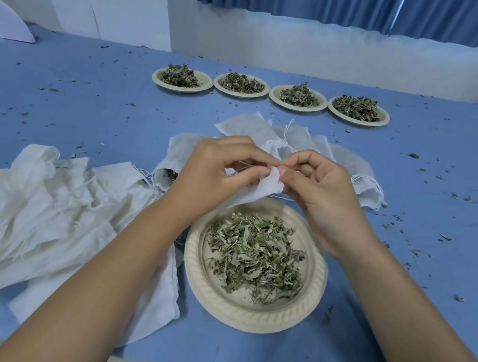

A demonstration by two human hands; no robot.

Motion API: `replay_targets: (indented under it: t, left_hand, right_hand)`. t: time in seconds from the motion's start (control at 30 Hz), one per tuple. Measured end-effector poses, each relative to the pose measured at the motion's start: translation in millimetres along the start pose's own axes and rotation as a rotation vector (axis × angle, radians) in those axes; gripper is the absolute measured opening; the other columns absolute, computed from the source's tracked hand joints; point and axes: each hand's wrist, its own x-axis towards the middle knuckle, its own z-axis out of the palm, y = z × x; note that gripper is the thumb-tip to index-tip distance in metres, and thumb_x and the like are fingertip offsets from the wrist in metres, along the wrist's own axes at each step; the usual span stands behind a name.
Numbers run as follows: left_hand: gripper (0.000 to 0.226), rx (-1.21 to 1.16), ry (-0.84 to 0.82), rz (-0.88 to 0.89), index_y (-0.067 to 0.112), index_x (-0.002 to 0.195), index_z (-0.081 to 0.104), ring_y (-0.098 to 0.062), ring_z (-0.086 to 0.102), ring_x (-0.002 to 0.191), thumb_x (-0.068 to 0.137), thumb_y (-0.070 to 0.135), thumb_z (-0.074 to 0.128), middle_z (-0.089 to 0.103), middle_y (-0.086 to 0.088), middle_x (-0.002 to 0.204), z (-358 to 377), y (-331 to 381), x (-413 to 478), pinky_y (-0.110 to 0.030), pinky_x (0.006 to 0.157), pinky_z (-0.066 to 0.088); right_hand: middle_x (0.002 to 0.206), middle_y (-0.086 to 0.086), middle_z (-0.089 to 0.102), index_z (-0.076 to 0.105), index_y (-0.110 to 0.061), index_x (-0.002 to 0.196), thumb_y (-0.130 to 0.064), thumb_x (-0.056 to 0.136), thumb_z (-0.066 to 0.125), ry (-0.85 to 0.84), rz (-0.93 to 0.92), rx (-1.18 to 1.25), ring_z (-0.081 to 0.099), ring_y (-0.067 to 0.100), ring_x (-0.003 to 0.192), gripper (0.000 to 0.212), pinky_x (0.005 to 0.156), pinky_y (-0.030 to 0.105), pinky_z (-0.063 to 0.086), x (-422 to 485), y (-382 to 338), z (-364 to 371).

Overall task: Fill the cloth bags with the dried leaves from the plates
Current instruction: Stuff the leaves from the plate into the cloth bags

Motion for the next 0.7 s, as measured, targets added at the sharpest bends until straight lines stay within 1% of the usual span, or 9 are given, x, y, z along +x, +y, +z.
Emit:
replay_targets:
  t: [0.13, 0.23, 0.3, 0.33, 0.4, 0.43, 0.5, 0.57, 0.7]
  left_hand:
    - [0.015, -0.098, 0.116, -0.152, 0.007, 0.091, 0.072, -0.007, 0.063, 0.064, 0.086, -0.005, 0.065, 0.065, 0.002, 0.079, -1.4, -0.9, -1.7, -0.018, 0.066, 0.051]
    - [0.021, -0.082, 0.243, -0.267, 0.017, 0.082, 0.067, 0.002, 0.061, 0.066, 0.085, -0.002, 0.059, 0.066, 0.016, 0.075, -9.1, -3.9, 0.9, -0.010, 0.062, 0.044]
    - [0.024, -0.069, 0.287, -0.310, 0.019, 0.078, 0.067, 0.004, 0.059, 0.059, 0.087, -0.002, 0.058, 0.067, 0.017, 0.071, -14.4, -4.3, 2.6, -0.007, 0.056, 0.041]
    - [0.027, -0.072, 0.309, -0.330, 0.020, 0.076, 0.067, 0.002, 0.057, 0.053, 0.089, -0.001, 0.056, 0.066, 0.011, 0.066, -16.2, -4.4, 3.0, -0.008, 0.053, 0.042]
    - [0.031, -0.072, 0.349, -0.371, 0.023, 0.069, 0.067, -0.004, 0.050, 0.047, 0.093, 0.009, 0.055, 0.060, -0.015, 0.061, -18.6, -5.5, 3.4, -0.014, 0.050, 0.043]
    - [0.032, -0.074, 0.351, -0.400, 0.024, 0.066, 0.067, -0.008, 0.047, 0.050, 0.095, 0.016, 0.057, 0.056, -0.022, 0.061, -19.3, -6.3, 3.8, -0.019, 0.051, 0.043]
    - [0.032, -0.107, 0.322, -0.474, 0.022, 0.062, 0.066, -0.007, 0.044, 0.050, 0.093, 0.023, 0.064, 0.054, -0.005, 0.052, -20.0, -8.3, 4.5, -0.021, 0.053, 0.042]
    - [0.025, -0.197, 0.295, -0.560, 0.017, 0.063, 0.064, -0.001, 0.046, 0.046, 0.087, 0.016, 0.072, 0.055, 0.008, 0.052, -19.6, -9.0, 5.5, -0.014, 0.049, 0.043]
    - [0.018, -0.276, 0.277, -0.632, 0.016, 0.074, 0.063, 0.000, 0.049, 0.047, 0.077, 0.009, 0.079, 0.059, 0.004, 0.062, -19.6, -10.8, 6.4, -0.010, 0.047, 0.040]
  right_hand:
    - [0.072, 0.005, 0.063, 0.055, -0.010, 0.078, 0.003, 0.087, 0.061, 0.008, 0.009, -0.051, 0.063, 0.014, 0.059, 0.017, 0.064, 0.022, 0.054, 0.2, -3.4, -2.6]
    - [0.079, -0.001, 0.064, 0.059, -0.015, 0.079, -0.013, 0.086, 0.068, 0.011, -0.226, -0.573, 0.058, 0.014, 0.064, 0.012, 0.066, 0.024, 0.049, -3.6, -6.5, -5.7]
    - [0.089, -0.009, 0.059, 0.062, -0.019, 0.085, -0.030, 0.082, 0.070, -0.178, -0.370, -0.812, 0.054, 0.007, 0.077, 0.014, 0.073, 0.020, 0.044, -10.1, -9.5, 0.2]
    - [0.093, -0.012, 0.058, 0.064, -0.022, 0.091, -0.040, 0.080, 0.068, -0.329, -0.355, -0.855, 0.053, 0.003, 0.085, 0.022, 0.078, 0.018, 0.042, -13.8, -10.2, 4.1]
    - [0.104, -0.015, 0.057, 0.065, -0.027, 0.105, -0.051, 0.080, 0.066, -0.599, -0.287, -0.987, 0.048, 0.001, 0.101, 0.035, 0.092, 0.019, 0.036, -18.6, -7.0, 10.7]
    - [0.110, -0.014, 0.056, 0.063, -0.027, 0.110, -0.051, 0.081, 0.066, -0.673, -0.287, -1.068, 0.045, 0.003, 0.107, 0.038, 0.098, 0.020, 0.032, -20.4, -4.1, 13.3]
    - [0.113, -0.009, 0.058, 0.065, -0.020, 0.113, -0.043, 0.083, 0.068, -0.690, -0.326, -1.124, 0.046, 0.007, 0.111, 0.038, 0.101, 0.023, 0.032, -22.7, 1.3, 16.5]
    - [0.106, -0.004, 0.061, 0.068, -0.015, 0.108, -0.030, 0.085, 0.070, -0.662, -0.366, -1.063, 0.053, 0.011, 0.103, 0.028, 0.094, 0.030, 0.041, -25.0, 1.4, 18.7]
    - [0.096, 0.000, 0.067, 0.073, -0.008, 0.098, -0.010, 0.081, 0.074, -0.619, -0.427, -0.924, 0.061, 0.010, 0.091, 0.017, 0.087, 0.030, 0.047, -23.0, -5.6, 15.4]
